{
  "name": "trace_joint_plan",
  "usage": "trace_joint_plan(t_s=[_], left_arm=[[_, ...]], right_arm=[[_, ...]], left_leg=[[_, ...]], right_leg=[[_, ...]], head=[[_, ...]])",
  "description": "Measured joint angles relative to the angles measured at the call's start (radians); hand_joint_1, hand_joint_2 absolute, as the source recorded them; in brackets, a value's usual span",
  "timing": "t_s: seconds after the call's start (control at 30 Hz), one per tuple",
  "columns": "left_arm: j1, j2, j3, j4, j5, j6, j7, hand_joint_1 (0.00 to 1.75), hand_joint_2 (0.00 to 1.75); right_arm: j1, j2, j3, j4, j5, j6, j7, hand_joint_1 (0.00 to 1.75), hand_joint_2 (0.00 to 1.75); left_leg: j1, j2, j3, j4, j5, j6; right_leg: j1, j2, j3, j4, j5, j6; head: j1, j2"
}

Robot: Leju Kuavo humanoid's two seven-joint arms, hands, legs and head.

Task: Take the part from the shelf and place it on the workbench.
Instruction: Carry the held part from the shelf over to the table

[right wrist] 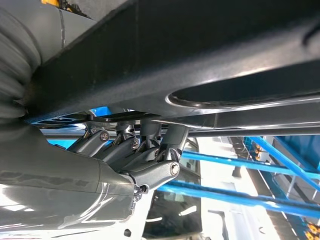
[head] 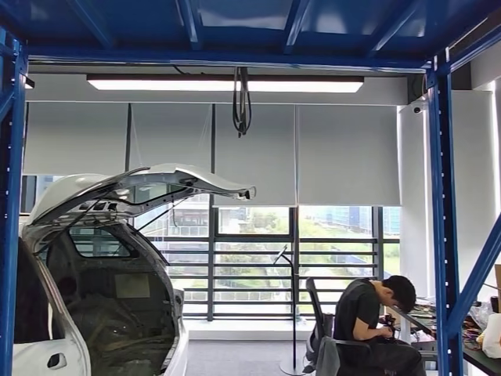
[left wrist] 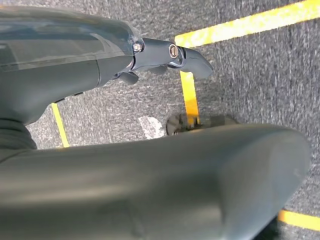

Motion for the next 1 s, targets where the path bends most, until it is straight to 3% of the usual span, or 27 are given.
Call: trace_joint_plan(t_s=[0.07,0.1,0.3,0.33,0.4,0.43,0.47,0.5,0.57,0.63,0.7,0.73,0.77,0.83,0.87,0.9,0.93,1.0], left_arm=[[-0.002,0.0,0.0,0.0,0.0,0.0,-0.001,0.0,1.75],[-0.003,0.0,0.0,0.0,0.0,0.0,-0.001,0.0,1.75],[-0.002,0.0,0.0,0.0,0.0,-0.001,-0.002,0.0,1.75],[-0.001,0.0,0.0,0.0,-0.002,-0.001,-0.002,0.0,1.75],[0.003,0.002,0.0,0.0,-0.007,-0.001,-0.001,0.0,1.75],[0.003,0.003,0.0,0.0,-0.011,-0.001,-0.001,0.0,1.75],[0.004,0.003,0.0,0.0,-0.013,-0.001,-0.001,0.0,1.75],[0.004,0.003,0.0,0.0,-0.014,-0.001,0.0,0.0,1.75],[0.004,0.001,-0.001,0.001,-0.017,-0.001,0.0,0.0,1.75],[0.004,0.0,-0.001,0.001,-0.019,-0.001,0.0,0.0,1.75],[0.005,0.001,-0.001,0.001,-0.019,-0.002,0.0,0.0,1.75],[0.005,0.001,-0.001,0.001,-0.02,-0.002,0.0,0.0,1.75],[0.005,0.002,-0.001,0.001,-0.02,-0.002,0.0,0.0,1.75],[0.005,0.003,-0.001,0.001,-0.021,-0.003,0.0,0.0,1.75],[0.005,0.004,-0.001,0.001,-0.021,-0.003,0.0,0.0,1.75],[0.005,0.005,-0.001,0.001,-0.021,-0.002,0.0,0.0,1.75],[0.005,0.007,-0.001,0.001,-0.021,-0.002,0.0,0.0,1.75],[0.004,0.009,-0.001,0.001,-0.021,-0.002,-0.001,0.0,1.75]], right_arm=[[-0.001,0.0,0.001,0.0,0.0,0.0,-0.002,1.75,1.75],[-0.001,0.0,0.002,0.0,0.0,0.0,-0.003,1.75,1.75],[-0.001,0.0,0.003,0.0,0.0,0.0,-0.003,1.75,1.75],[-0.001,-0.001,0.004,0.0,0.0,0.0,-0.005,1.75,1.75],[0.001,-0.003,0.007,0.0,-0.002,0.001,-0.01,1.75,1.75],[0.001,-0.003,0.007,0.0,-0.003,0.001,-0.012,1.75,1.75],[0.002,-0.003,0.007,0.0,-0.004,0.001,-0.013,1.75,1.75],[0.001,-0.003,0.007,0.0,-0.005,0.002,-0.014,1.75,1.75],[-0.001,-0.003,0.007,-0.003,-0.006,0.003,-0.015,1.75,1.75],[-0.002,-0.003,0.006,-0.005,-0.007,0.004,-0.018,1.75,1.75],[-0.003,-0.003,0.006,-0.006,-0.007,0.007,-0.021,1.75,1.75],[-0.003,-0.003,0.007,-0.006,-0.008,0.009,-0.021,1.75,1.75],[-0.004,-0.002,0.007,-0.006,-0.008,0.011,-0.022,1.75,1.75],[-0.003,-0.001,0.007,-0.007,-0.008,0.013,-0.023,1.75,1.75],[-0.002,-0.001,0.008,-0.006,-0.008,0.014,-0.023,1.75,1.75],[-0.001,-0.001,0.008,-0.006,-0.008,0.014,-0.023,1.75,1.75],[-0.001,-0.001,0.008,-0.006,-0.008,0.015,-0.023,1.75,1.75],[-0.001,-0.001,0.009,-0.006,-0.008,0.017,-0.023,1.75,1.75]], left_leg=[[0.004,-0.005,0.061,-0.109,0.032,-0.001],[0.004,-0.008,0.07,-0.129,0.036,0.001],[0.001,-0.011,0.065,-0.128,0.039,0.012],[-0.001,-0.008,0.055,-0.126,0.051,0.026],[-0.015,0.002,0.013,-0.121,0.089,0.057],[-0.021,0.006,-0.009,-0.121,0.109,0.07],[-0.029,0.008,-0.025,-0.12,0.122,0.073],[-0.032,0.007,-0.033,-0.12,0.129,0.074],[-0.037,0.006,-0.043,-0.12,0.142,0.071],[-0.035,0.007,-0.051,-0.121,0.156,0.062],[-0.03,0.006,-0.057,-0.122,0.162,0.051],[-0.031,0.005,-0.063,-0.112,0.145,0.047],[-0.031,0.004,-0.074,-0.087,0.114,0.043],[-0.027,0.004,-0.105,0.016,0.021,0.035],[-0.023,0.004,-0.119,0.078,-0.013,0.03],[-0.02,0.004,-0.124,0.125,-0.025,0.024],[-0.016,0.004,-0.116,0.146,-0.015,0.019],[-0.008,0.004,-0.055,0.087,0.042,0.007]], right_leg=[[0.0,0.002,-0.013,0.012,0.008,0.011],[0.002,0.003,-0.017,0.016,0.01,0.015],[0.002,0.004,-0.02,0.016,0.016,0.021],[-0.001,0.005,-0.028,0.04,-0.011,0.029],[-0.005,0.008,-0.056,0.193,-0.113,0.042],[-0.004,0.009,-0.053,0.254,-0.158,0.042],[0.0,0.009,-0.026,0.266,-0.164,0.034],[0.007,0.011,0.027,0.2,-0.142,0.021],[0.023,0.011,0.131,0.046,-0.123,-0.008],[0.035,0.011,0.173,-0.028,-0.125,-0.022],[0.036,0.009,0.172,-0.046,-0.109,-0.025],[0.033,0.006,0.168,-0.054,-0.098,-0.029],[0.03,0.003,0.161,-0.062,-0.087,-0.032],[0.026,-0.001,0.138,-0.064,-0.066,-0.035],[0.025,-0.002,0.124,-0.061,-0.057,-0.033],[0.024,-0.003,0.109,-0.058,-0.049,-0.03],[0.022,-0.005,0.092,-0.052,-0.041,-0.027],[0.015,-0.006,0.057,-0.032,-0.03,-0.017]], head=[[0.0,0.0],[0.0,0.0],[0.0,0.0],[0.0,0.0],[0.0,0.0],[0.0,0.0],[0.0,0.0],[0.0,0.0],[0.0,0.0],[0.0,0.0],[0.0,0.0],[0.0,0.0],[0.001,0.0],[0.001,0.0],[0.001,0.0],[0.001,0.0],[0.001,0.0],[0.001,0.0]])
